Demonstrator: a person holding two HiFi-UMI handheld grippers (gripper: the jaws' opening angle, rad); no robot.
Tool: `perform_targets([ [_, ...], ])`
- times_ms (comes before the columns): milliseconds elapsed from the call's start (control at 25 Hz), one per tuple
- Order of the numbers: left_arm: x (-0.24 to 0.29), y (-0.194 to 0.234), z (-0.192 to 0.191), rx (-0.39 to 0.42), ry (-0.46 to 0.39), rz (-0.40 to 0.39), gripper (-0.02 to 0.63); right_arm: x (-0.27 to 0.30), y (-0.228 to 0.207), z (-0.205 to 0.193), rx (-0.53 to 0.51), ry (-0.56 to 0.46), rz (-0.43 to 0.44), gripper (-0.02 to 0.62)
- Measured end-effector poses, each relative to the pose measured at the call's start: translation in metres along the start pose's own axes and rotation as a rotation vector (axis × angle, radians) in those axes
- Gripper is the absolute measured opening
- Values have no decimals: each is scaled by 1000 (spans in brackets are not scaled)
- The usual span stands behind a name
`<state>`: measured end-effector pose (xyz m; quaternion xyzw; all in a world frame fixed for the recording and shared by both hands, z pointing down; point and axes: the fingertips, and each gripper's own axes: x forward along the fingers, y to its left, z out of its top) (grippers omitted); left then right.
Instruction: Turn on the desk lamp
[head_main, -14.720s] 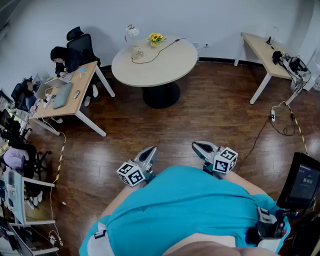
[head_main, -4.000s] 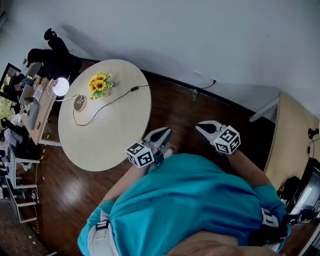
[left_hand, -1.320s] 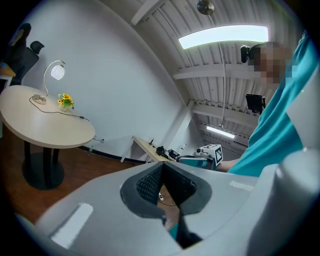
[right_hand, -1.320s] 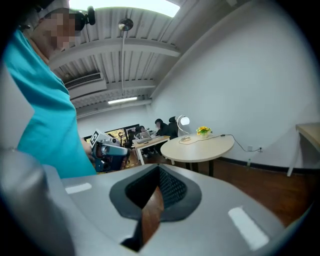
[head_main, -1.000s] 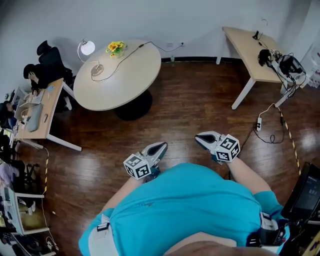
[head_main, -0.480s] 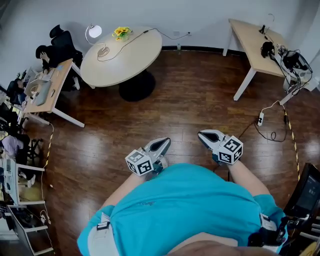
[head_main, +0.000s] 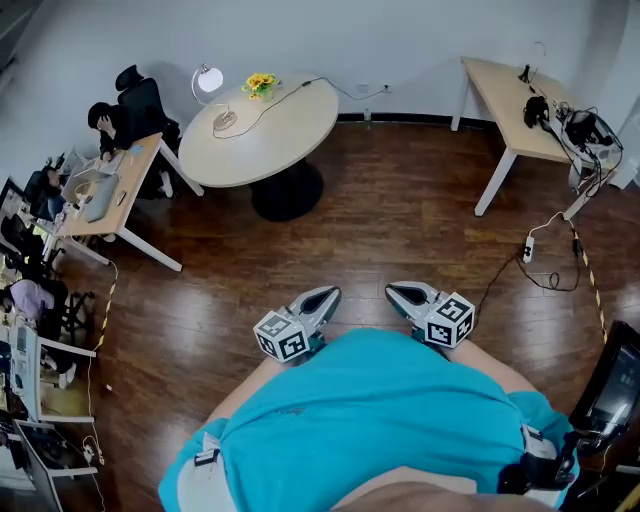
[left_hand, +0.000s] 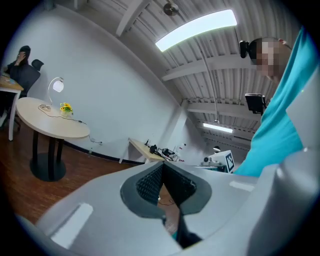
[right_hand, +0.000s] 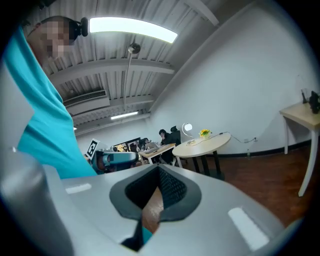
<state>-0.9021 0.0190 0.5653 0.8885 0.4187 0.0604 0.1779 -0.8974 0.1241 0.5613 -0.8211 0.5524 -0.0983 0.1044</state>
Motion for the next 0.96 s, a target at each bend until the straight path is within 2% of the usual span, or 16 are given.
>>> perform_targets([
  [120, -28, 11, 6, -27, -24, -2, 20, 17, 22, -5, -39, 25, 11, 0],
  [240, -42, 22, 4, -63, -24, -19, 20, 31, 26, -7, -34, 27, -13, 0],
  [520, -81, 46, 33, -79, -53, -51, 20, 76, 40, -14, -36, 58, -48, 0],
  [640, -90, 51, 40, -92, -84, -17, 20, 88, 37, -21, -48, 98, -27, 0],
  [760, -78, 30, 33, -112, -103, 1, 20, 68, 37, -25, -48, 135, -5, 0],
  [960, -61, -8, 12, -120, -110, -23, 20, 25, 46, -34, -49, 156, -2, 0],
])
